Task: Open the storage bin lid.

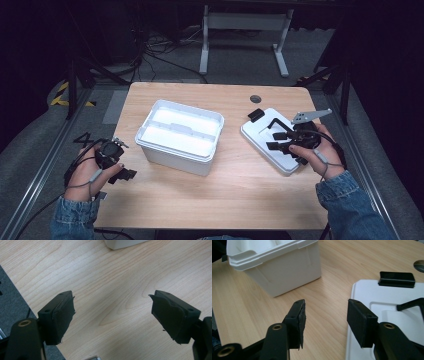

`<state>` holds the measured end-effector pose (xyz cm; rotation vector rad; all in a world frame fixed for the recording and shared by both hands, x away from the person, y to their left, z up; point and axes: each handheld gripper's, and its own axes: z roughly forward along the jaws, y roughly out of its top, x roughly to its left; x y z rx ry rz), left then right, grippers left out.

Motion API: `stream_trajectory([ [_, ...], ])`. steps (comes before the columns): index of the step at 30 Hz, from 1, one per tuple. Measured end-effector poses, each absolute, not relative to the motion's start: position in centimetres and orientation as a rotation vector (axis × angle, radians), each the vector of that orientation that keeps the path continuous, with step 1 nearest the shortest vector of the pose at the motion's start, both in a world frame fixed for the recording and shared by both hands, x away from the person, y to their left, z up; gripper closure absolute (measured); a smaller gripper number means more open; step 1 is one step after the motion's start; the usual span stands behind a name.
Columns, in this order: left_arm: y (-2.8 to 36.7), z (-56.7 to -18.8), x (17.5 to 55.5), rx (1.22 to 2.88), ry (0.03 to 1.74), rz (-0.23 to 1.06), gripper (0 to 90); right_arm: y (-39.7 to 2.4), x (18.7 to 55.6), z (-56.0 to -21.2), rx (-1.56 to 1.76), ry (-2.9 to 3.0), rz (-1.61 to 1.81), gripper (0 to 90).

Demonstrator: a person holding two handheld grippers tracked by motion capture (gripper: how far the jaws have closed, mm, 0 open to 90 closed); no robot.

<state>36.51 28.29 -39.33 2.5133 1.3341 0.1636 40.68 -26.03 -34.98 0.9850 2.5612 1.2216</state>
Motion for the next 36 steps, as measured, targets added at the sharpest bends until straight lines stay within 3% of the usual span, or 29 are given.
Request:
stream_trajectory([
  [23, 28.1, -39.5, 36.7, 2.535, 1.324, 0.166, 19.2, -22.9, 37.4, -38.8, 0.927, 2.666, 1.256, 46.6],
  [36, 27.9, -39.7, 36.8, 2.529, 1.333, 0.148, 19.1, -22.5, 37.5, -40.6, 0.930, 2.683, 1.175, 43.1],
])
